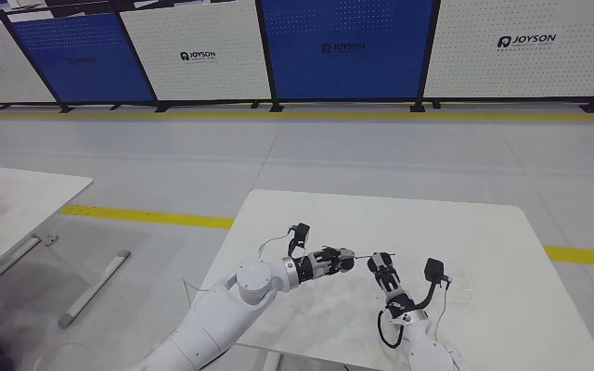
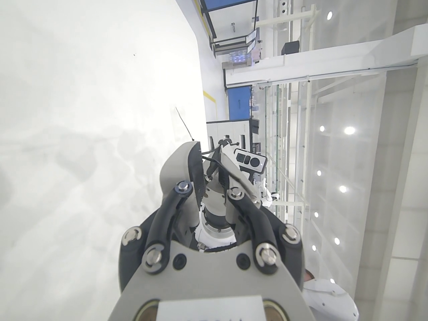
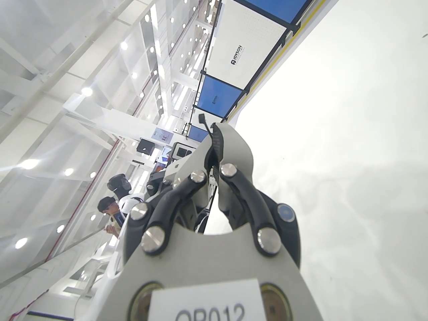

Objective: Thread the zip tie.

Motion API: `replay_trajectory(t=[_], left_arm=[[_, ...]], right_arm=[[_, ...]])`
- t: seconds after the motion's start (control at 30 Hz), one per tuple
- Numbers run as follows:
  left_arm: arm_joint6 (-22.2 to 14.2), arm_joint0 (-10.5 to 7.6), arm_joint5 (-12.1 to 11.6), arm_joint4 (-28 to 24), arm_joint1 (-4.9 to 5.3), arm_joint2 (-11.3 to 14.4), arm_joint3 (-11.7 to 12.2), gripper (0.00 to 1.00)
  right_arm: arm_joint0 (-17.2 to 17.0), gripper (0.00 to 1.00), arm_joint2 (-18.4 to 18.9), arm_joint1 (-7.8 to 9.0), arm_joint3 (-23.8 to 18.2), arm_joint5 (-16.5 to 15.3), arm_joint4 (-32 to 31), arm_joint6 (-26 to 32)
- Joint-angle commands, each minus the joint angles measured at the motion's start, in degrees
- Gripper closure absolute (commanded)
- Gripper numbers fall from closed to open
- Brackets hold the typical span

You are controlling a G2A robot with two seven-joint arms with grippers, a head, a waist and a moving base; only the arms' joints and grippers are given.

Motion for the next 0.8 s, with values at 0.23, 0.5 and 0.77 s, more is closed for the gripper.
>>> replay_trajectory(t=[0.23,0.5,0.77], left_arm=[[-0.4,-0.05,0.1,0.0,-0.12,-0.1,0.1,0.91],[0.3,-0.16,0.4,0.7,-0.21,-0.3,0.2,0.84],[1.1,-0.16,0.4,1.5,-0.36,-0.2,0.3,0.88]], right_arm=[[-0.1,1.00,0.2,-0.15,-0.1,0.2,-0.4,-0.1],[-0.2,1.00,0.4,-0.26,-0.2,0.1,-0.6,0.0],[-0.2,1.00,0.6,-0.37,-0.1,0.2,-0.7,0.4]])
